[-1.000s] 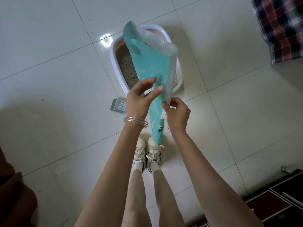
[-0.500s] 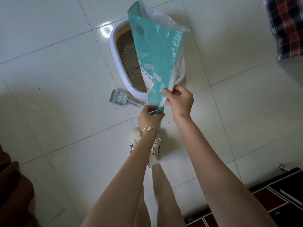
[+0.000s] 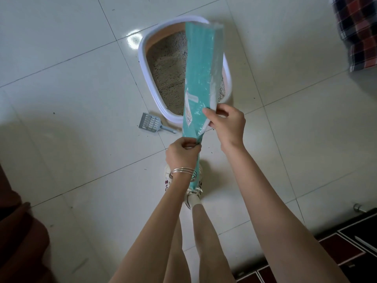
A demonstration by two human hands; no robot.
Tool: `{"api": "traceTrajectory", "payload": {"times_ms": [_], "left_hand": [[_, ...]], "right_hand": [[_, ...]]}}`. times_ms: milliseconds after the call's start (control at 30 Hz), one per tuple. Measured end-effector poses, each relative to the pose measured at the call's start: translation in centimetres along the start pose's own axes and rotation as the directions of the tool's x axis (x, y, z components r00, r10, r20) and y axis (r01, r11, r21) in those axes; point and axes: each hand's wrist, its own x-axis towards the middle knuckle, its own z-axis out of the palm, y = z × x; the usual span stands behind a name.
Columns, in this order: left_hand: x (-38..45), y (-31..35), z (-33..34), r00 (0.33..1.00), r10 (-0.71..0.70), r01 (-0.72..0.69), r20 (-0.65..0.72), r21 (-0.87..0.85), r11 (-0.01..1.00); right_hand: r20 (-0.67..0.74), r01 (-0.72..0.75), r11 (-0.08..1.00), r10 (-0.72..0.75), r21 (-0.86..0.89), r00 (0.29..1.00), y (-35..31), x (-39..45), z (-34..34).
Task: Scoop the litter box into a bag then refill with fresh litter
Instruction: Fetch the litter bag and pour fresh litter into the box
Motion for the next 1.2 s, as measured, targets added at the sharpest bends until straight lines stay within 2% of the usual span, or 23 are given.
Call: {"api": "traceTrajectory", "payload": {"times_ms": [200,300,400,533,667,833,1000,1200], "left_hand": [[-1.5,-1.3,-0.5,0.998,-0.047,0.046,0.041,0.026,0.999],[-0.4,-2.0,-0.4,0.994,-0.094,0.092,0.053,0.051,0.994],[1.2,-2.4,-0.2,0.989,-0.115,0.109,0.088,0.075,0.991],[3.7,-2.2,0.2,0.980,-0.142,0.130,0.140,0.087,0.988],[5.8,-0.6,0.5,0.975,-0.116,0.092,0.188,0.136,0.987],[6.9,1.1,0.5,0.972,-0.127,0.108,0.197,0.103,0.989],[7.2,1.0,0.7,0.970,-0.146,0.131,0.194,0.084,0.988],[7.0,0.2,0.7,0.959,-0.207,0.214,0.191,-0.019,0.977]], "right_hand": [[0.003,-0.069,0.997,0.069,-0.019,0.998,1.9,-0.8,-0.1],[0.035,-0.130,0.991,0.131,-0.013,0.991,2.7,-0.3,0.5],[0.079,-0.127,0.991,0.129,-0.031,0.988,3.4,0.6,1.1],[0.220,-0.071,0.993,0.091,-0.098,0.971,5.0,2.0,1.3],[0.349,-0.073,0.980,0.135,-0.185,0.927,6.6,1.9,0.9],[0.308,-0.127,0.975,0.179,-0.182,0.934,8.2,-0.2,0.2],[0.386,-0.219,0.960,0.271,-0.174,0.882,9.8,-3.0,0.4],[0.222,-0.180,0.956,0.232,-0.233,0.947,11.0,-4.1,2.4]]}}
